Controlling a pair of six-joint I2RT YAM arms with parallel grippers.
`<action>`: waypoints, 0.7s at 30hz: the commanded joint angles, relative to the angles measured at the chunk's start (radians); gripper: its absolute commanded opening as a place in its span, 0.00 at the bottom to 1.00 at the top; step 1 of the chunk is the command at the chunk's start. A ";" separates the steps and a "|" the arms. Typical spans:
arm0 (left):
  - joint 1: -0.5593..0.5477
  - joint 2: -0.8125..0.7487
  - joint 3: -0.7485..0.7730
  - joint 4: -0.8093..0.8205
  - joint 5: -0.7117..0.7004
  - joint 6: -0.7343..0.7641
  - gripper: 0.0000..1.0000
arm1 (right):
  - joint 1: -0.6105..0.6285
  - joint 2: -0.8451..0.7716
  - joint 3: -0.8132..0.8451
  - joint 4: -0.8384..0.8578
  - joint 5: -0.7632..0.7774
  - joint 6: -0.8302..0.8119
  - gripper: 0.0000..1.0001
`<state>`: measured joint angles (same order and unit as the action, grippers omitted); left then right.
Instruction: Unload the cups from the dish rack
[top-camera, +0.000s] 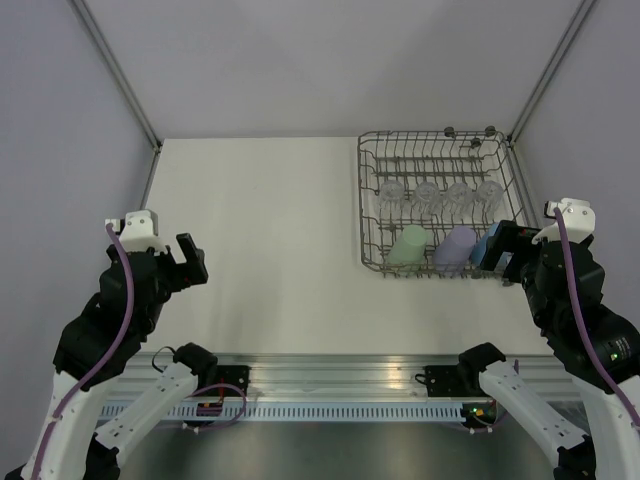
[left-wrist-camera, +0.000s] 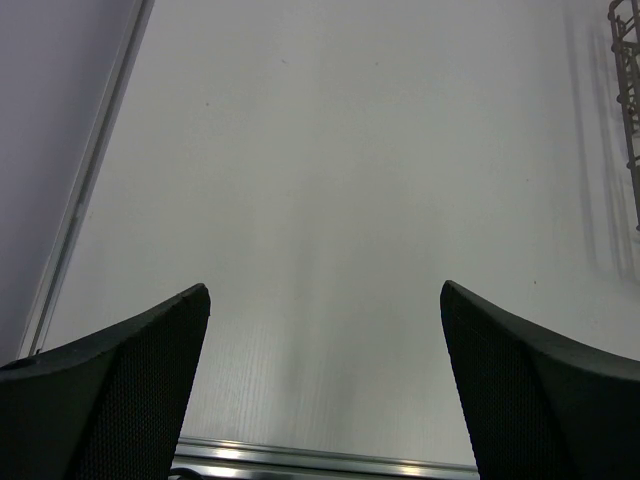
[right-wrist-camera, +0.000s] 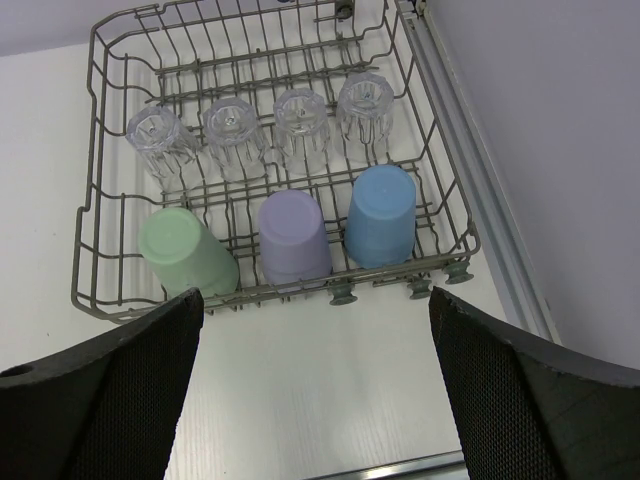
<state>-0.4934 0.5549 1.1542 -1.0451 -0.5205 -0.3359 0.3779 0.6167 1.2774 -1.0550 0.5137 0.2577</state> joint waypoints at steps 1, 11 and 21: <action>-0.004 -0.012 -0.010 0.033 0.004 -0.008 1.00 | 0.004 -0.005 0.028 0.013 0.016 -0.012 0.98; -0.004 -0.009 -0.019 0.040 0.004 -0.008 1.00 | 0.004 0.023 -0.076 0.110 -0.300 0.031 0.98; -0.005 -0.012 -0.030 0.039 0.022 -0.008 1.00 | 0.004 0.204 -0.222 0.283 -0.492 0.060 0.98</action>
<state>-0.4934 0.5461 1.1290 -1.0382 -0.5140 -0.3359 0.3779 0.7807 1.0840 -0.8696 0.1059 0.2970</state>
